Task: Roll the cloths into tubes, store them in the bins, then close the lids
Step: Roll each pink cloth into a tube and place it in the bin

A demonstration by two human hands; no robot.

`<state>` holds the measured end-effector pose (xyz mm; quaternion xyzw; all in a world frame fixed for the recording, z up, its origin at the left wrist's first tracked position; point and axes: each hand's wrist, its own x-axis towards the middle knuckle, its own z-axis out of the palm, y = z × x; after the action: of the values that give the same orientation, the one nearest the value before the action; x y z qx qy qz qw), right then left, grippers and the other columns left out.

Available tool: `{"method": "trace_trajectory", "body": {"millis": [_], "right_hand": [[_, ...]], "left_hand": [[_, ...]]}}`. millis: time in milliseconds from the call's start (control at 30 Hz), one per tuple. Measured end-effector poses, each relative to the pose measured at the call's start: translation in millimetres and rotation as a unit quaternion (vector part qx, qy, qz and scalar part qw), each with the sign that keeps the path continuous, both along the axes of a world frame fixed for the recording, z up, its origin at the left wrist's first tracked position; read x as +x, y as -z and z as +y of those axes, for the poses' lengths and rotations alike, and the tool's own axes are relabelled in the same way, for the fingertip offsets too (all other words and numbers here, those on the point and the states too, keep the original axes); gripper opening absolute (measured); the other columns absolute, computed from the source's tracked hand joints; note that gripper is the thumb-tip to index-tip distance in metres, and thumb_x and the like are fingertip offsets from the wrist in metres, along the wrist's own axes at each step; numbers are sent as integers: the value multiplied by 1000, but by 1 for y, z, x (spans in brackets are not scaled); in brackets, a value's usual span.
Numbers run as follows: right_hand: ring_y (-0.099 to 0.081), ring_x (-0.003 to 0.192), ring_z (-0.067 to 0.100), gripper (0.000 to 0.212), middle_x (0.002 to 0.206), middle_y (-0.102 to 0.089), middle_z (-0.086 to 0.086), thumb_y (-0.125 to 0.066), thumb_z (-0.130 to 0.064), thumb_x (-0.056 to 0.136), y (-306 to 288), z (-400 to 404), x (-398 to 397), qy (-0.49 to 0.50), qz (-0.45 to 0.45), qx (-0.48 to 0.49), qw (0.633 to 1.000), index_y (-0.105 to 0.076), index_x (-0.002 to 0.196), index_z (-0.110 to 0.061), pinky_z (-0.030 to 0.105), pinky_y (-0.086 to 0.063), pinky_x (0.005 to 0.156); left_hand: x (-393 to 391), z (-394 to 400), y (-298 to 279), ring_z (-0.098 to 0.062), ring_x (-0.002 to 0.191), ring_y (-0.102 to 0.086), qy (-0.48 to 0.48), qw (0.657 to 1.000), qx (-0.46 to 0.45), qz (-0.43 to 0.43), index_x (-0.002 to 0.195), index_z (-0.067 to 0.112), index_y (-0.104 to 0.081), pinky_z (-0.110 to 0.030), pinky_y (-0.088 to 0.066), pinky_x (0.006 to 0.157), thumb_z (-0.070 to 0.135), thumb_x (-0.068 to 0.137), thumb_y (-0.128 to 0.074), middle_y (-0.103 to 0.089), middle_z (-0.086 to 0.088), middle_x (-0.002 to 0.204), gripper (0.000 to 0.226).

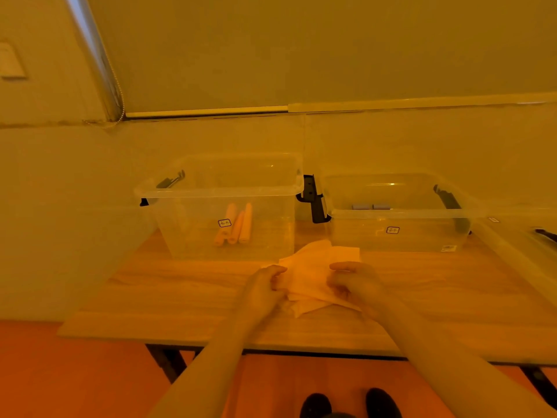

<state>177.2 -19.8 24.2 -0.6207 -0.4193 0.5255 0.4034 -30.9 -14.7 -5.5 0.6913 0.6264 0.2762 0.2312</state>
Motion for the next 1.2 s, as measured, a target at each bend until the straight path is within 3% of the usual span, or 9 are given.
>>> {"method": "trace_trajectory", "body": {"millis": [133,367,567,700,767,833,933,1133,1200], "right_hand": [[-52,77,14,27,98,-58,4,-67,-10,87,2,0,-7,-25,-50,10,998,-66,113,-17,22,-42,60],[-52,99,9,29,114,-58,-4,-72,-9,82,6,0,-18,-65,-110,104,986,-67,109,-21,14,-44,69],[-49,91,2,22,114,-57,-6,-71,-10,84,7,1,-18,-86,-135,130,978,-70,103,-22,12,-41,64],[-51,81,3,27,117,-54,-6,-66,-10,88,5,0,-20,-136,-142,102,975,-67,108,-28,13,-41,58],[-54,88,6,37,129,-50,-6,-63,-5,88,4,-1,-22,-143,-151,106,972,-64,113,-32,14,-45,56],[-51,104,8,48,141,-43,-4,-61,1,88,2,-2,-23,-142,-153,120,971,-60,121,-34,13,-45,61],[-40,126,13,56,148,-37,-3,-58,5,88,-9,-5,-23,-138,-129,147,971,-55,124,-37,18,-44,82],[-39,119,13,59,150,-32,-2,-59,2,88,-31,-7,-16,-117,-90,162,976,-51,126,-42,20,-48,72],[-41,121,17,59,150,-31,-1,-60,3,87,-36,-8,-14,-119,-69,170,976,-52,117,-46,29,-53,82]], "left_hand": [[-1,0,3,-11,120,-51,0,1000,1,-14,133,28,-50,-27,-46,98,19,87,-67,-52,5,136,50],[-5,-2,4,-11,117,-53,4,999,7,-52,131,27,-53,-30,-48,99,17,86,-69,-53,5,134,49],[-6,-3,3,-8,116,-53,5,998,10,-58,131,27,-52,-24,-47,95,19,86,-68,-54,6,134,49],[-7,-5,2,-9,117,-52,8,998,10,-64,131,26,-53,-20,-46,93,18,86,-68,-53,5,134,48],[-8,-7,1,-9,117,-51,9,998,13,-68,131,26,-53,-18,-43,91,18,86,-68,-53,5,134,47],[-10,-8,0,-8,116,-51,8,997,13,-78,130,26,-54,-18,-43,91,20,86,-69,-53,6,133,47],[-14,-8,-3,-6,109,-51,5,993,14,-114,128,27,-56,-15,-43,84,25,83,-72,-53,5,132,47],[-15,-6,-16,-10,109,-53,-2,982,1,-191,132,32,-48,-15,-45,74,28,83,-72,-52,1,129,55],[-14,-6,-22,-14,113,-52,5,973,-9,-229,134,33,-45,-15,-44,72,29,84,-71,-53,-1,130,57]]}}
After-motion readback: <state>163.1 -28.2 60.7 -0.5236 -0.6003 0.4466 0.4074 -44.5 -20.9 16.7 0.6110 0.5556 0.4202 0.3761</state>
